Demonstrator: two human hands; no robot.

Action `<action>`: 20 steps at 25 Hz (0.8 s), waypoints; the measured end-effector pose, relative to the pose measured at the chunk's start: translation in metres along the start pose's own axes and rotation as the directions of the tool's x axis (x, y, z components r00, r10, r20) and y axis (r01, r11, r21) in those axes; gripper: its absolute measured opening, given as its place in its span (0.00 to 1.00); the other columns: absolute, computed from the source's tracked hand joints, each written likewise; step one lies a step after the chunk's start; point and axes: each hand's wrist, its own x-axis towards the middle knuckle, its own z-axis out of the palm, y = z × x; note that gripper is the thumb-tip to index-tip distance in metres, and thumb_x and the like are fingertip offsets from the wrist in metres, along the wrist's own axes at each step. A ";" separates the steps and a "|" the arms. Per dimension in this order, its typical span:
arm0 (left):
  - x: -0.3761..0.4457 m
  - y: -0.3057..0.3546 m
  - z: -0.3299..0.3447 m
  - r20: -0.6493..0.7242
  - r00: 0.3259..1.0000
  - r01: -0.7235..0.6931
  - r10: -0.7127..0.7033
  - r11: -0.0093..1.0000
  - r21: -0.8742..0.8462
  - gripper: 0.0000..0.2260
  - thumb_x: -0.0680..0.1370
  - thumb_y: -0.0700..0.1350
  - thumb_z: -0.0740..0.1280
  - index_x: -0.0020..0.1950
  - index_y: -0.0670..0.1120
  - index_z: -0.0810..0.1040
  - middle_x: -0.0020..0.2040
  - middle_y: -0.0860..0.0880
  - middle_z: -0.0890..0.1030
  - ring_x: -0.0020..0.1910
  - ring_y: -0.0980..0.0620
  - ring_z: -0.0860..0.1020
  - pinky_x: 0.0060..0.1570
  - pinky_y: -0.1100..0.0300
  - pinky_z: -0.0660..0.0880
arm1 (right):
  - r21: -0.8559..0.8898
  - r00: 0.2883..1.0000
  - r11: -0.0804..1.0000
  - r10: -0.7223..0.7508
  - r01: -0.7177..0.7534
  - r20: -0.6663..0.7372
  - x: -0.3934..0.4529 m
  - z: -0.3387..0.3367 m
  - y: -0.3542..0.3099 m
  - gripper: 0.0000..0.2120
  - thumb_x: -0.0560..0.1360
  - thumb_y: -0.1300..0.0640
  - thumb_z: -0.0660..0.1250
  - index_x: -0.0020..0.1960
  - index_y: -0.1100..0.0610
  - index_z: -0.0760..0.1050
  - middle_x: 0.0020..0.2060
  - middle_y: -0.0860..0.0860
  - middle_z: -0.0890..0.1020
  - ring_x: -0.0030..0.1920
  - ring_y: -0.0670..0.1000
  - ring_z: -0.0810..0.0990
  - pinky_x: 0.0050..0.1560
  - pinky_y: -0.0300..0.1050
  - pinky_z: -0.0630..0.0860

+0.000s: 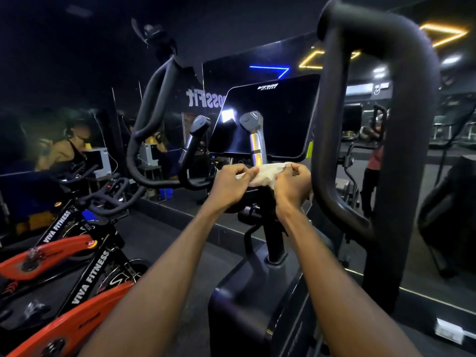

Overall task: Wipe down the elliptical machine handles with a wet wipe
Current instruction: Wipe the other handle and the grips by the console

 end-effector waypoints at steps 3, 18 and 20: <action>0.023 -0.005 0.003 -0.044 0.992 0.099 -0.120 0.937 -0.334 0.08 0.76 0.46 0.72 0.38 0.49 0.79 0.34 0.52 0.80 0.34 0.54 0.76 0.41 0.57 0.77 | -0.078 0.995 0.992 -0.100 0.099 -0.004 0.012 0.012 -0.004 0.06 0.77 0.62 0.64 0.48 0.57 0.79 0.43 0.51 0.82 0.47 0.54 0.81 0.55 0.56 0.78; 0.088 -0.037 -0.007 -0.106 0.987 0.087 -0.121 0.954 -0.285 0.09 0.81 0.47 0.62 0.48 0.45 0.79 0.40 0.51 0.81 0.42 0.50 0.79 0.41 0.58 0.73 | -0.606 0.920 0.702 -0.199 0.374 0.336 0.028 0.096 -0.019 0.25 0.81 0.39 0.55 0.65 0.59 0.65 0.62 0.59 0.77 0.60 0.64 0.76 0.56 0.57 0.71; 0.100 -0.034 -0.011 -0.112 0.989 0.067 -0.101 0.959 -0.276 0.09 0.80 0.47 0.62 0.48 0.45 0.79 0.40 0.51 0.81 0.41 0.52 0.78 0.36 0.63 0.71 | -0.646 0.904 0.634 -0.275 0.425 0.326 0.027 0.092 -0.009 0.25 0.80 0.38 0.56 0.64 0.59 0.65 0.60 0.60 0.78 0.58 0.65 0.77 0.53 0.57 0.72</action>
